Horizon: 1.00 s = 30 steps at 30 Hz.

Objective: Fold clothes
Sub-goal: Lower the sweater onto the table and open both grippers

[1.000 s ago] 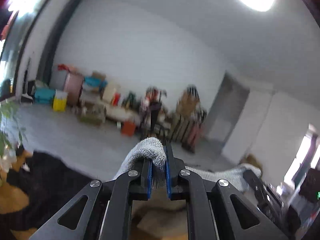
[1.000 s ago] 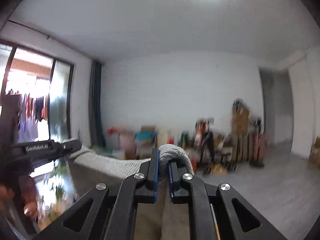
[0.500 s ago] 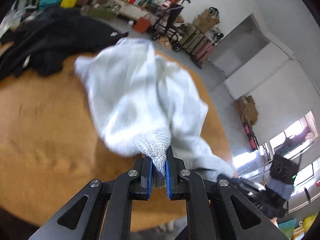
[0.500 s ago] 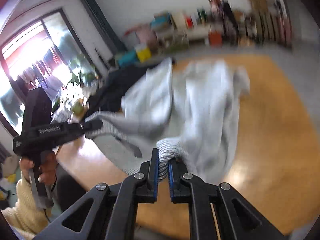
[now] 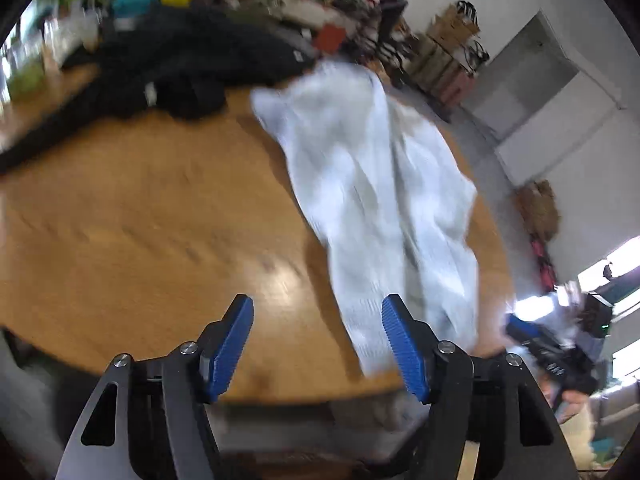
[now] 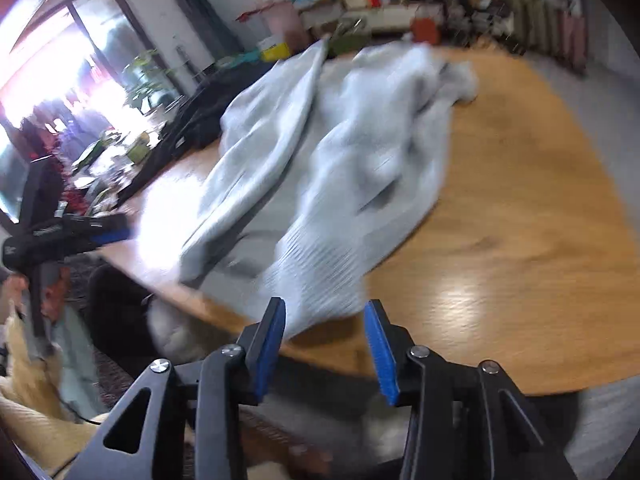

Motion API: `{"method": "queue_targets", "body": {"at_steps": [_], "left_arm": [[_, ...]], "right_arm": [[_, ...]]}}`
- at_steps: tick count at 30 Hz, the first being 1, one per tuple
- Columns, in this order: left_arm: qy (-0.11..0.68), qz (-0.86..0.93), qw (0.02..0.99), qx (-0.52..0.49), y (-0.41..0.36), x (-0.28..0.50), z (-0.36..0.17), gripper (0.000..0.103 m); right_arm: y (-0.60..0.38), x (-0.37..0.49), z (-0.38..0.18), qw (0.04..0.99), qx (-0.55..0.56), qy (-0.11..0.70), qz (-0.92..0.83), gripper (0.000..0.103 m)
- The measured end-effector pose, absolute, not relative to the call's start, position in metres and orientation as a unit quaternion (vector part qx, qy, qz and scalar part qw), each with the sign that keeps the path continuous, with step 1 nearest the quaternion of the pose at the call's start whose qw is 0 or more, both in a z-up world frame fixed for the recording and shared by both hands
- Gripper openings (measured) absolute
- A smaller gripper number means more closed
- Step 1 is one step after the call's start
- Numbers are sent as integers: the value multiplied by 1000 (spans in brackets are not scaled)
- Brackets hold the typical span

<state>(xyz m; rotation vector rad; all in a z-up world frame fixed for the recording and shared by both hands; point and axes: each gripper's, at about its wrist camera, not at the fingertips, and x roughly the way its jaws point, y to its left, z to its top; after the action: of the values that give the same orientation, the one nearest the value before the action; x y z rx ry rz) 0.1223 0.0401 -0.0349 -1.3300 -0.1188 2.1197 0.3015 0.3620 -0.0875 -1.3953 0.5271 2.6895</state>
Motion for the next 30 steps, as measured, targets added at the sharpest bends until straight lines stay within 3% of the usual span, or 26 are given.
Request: {"method": "queue_targets", "body": {"at_steps": [5,8,9,19,20,22,24,25,26,30], "left_arm": [[34,808,346,-475,138,84,-31,68],[43,796,350,-492,199,65,-50,68],[46,796,346,-494,210,63,-57,68],[190,782,315,-503,266,79,-102,67],[192,787,305,-500,263,79,-104,63],[185,794,293,-499,255,78,-106,53],[163,800,288,-500,241,75,-105,32],[150,804,282,-501,232,72,-103,18],[134,807,279,-502,223,69,-103,12],[81,824,251,-501,179,57,-100,5]], "right_arm": [[421,259,-57,86,-420,147,891,50],[443,210,-67,104,-426,148,887,45],[448,195,-71,111,-433,148,882,40],[461,171,-122,87,-468,162,864,41],[461,171,-124,86,-470,161,864,41],[462,172,-128,86,-473,159,862,31],[459,174,-132,85,-474,154,863,7],[458,177,-132,89,-471,148,865,6],[460,180,-131,99,-466,150,866,5],[472,192,-122,135,-444,176,868,4]]}}
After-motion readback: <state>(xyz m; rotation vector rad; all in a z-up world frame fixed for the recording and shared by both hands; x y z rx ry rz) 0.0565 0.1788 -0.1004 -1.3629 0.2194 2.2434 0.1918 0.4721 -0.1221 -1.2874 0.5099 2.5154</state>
